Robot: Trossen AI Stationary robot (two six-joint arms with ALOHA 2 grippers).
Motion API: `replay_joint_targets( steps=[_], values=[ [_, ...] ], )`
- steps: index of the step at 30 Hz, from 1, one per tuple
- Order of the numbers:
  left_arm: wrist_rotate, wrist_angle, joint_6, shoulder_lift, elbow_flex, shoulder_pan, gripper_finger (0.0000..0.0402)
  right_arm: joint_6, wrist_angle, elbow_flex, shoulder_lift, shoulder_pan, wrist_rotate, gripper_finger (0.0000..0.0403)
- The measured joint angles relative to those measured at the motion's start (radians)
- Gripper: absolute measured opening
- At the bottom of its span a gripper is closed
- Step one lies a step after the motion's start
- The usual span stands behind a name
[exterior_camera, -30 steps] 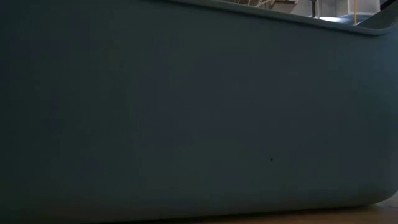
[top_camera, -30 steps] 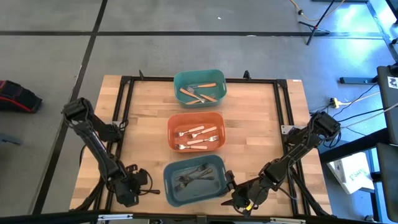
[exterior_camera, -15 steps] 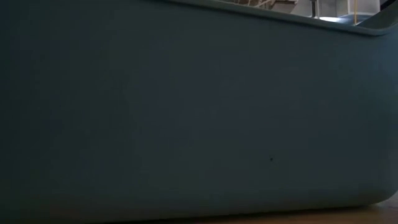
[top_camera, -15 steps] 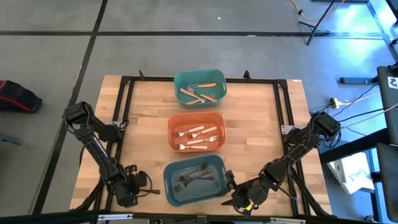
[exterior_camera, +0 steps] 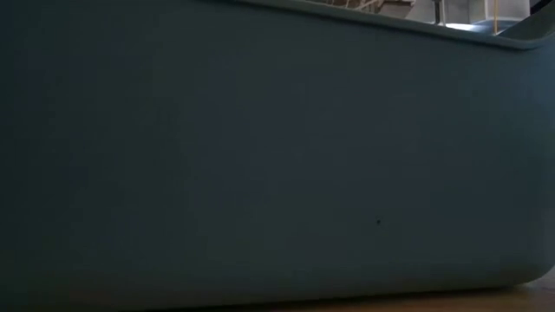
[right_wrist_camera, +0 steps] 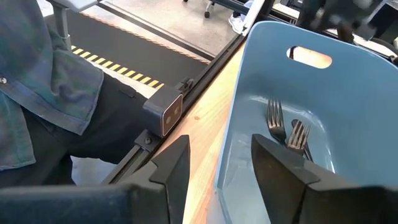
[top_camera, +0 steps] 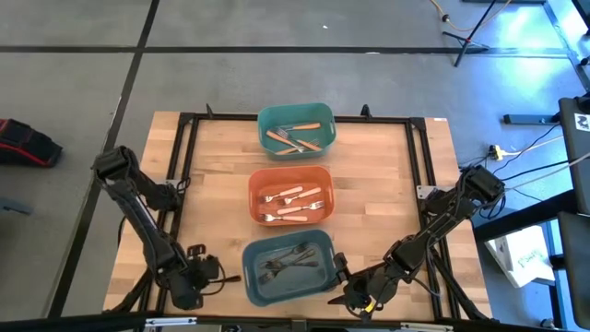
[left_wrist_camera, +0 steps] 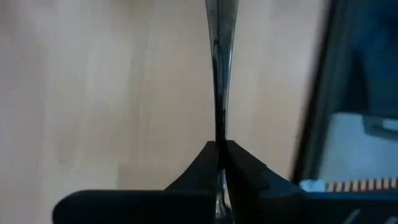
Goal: Sort silverware by color (type)
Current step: Put the black fork into the blue bin
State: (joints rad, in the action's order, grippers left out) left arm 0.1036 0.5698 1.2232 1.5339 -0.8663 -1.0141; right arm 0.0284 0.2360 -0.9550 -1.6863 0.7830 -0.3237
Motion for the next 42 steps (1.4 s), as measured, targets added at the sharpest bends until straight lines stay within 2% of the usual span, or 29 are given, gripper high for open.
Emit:
replay_joint_targets(
  steps=[4, 9, 11, 15, 18, 22, 33, 42],
  values=[
    [0.134, 0.139, -0.084, -0.052, -0.097, 0.017, 0.0011, 0.0, 0.0, 0.0, 0.0, 0.0, -0.001, 0.016],
    [0.291, 0.225, -0.193, -0.1, -0.247, 0.062, 0.0008, 0.0, 0.001, 0.0, 0.0, 0.0, -0.002, 0.016],
    [0.326, 0.226, -0.255, -0.106, -0.303, 0.083, 0.0007, 0.0, 0.0, 0.0, 0.0, 0.0, -0.002, 0.016],
    [0.332, 0.248, -0.308, -0.109, -0.384, 0.121, 0.0007, 0.0, -0.001, 0.0, 0.0, 0.0, -0.001, 0.016],
    [0.311, 0.279, -0.304, -0.108, -0.388, 0.131, 0.0007, -0.003, -0.001, 0.0, 0.0, 0.002, -0.001, 0.016],
    [0.272, 0.365, -0.213, -0.104, -0.372, 0.134, 0.0008, -0.021, -0.002, 0.0, 0.0, 0.002, 0.001, 0.016],
    [0.138, 0.407, -0.086, -0.102, -0.317, 0.133, 0.0008, -0.023, -0.002, 0.0, 0.0, 0.002, 0.001, 0.016],
    [0.018, 0.58, 0.104, -0.103, -0.317, 0.122, 0.0009, -0.023, -0.005, 0.0, 0.0, 0.002, 0.002, 0.016]
  ],
)
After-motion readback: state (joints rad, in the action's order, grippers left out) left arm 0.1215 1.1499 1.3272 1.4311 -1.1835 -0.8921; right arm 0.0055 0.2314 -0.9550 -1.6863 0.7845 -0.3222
